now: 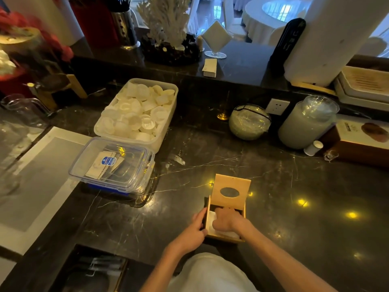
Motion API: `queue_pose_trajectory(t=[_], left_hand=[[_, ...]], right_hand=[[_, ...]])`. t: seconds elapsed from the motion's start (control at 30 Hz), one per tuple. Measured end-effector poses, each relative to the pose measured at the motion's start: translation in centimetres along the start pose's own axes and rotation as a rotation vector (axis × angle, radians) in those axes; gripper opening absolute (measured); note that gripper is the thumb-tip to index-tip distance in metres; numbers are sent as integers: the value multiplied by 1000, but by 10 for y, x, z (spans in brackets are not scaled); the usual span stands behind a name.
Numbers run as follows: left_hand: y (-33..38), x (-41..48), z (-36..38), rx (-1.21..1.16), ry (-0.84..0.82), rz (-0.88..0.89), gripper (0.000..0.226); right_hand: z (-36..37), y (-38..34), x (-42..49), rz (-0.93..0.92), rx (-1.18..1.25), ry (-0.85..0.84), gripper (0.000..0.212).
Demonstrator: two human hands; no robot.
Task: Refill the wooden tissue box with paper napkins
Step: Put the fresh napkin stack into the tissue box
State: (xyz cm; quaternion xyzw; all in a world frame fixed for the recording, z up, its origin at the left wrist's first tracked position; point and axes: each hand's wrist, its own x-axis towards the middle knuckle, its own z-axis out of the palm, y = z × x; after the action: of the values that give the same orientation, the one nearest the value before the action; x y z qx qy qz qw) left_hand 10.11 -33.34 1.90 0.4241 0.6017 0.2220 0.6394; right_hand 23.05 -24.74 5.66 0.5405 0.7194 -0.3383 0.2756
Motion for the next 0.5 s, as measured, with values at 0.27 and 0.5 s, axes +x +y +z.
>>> queue_pose_trajectory(t=[0.27, 0.5], left_hand=[[-4, -1, -2, 4, -10, -15, 75], [-5, -3, -1, -41, -1, -28, 73]], right_hand=[[8, 15, -10, -39, 86, 110, 42], [3, 15, -12, -39, 117, 116, 40]])
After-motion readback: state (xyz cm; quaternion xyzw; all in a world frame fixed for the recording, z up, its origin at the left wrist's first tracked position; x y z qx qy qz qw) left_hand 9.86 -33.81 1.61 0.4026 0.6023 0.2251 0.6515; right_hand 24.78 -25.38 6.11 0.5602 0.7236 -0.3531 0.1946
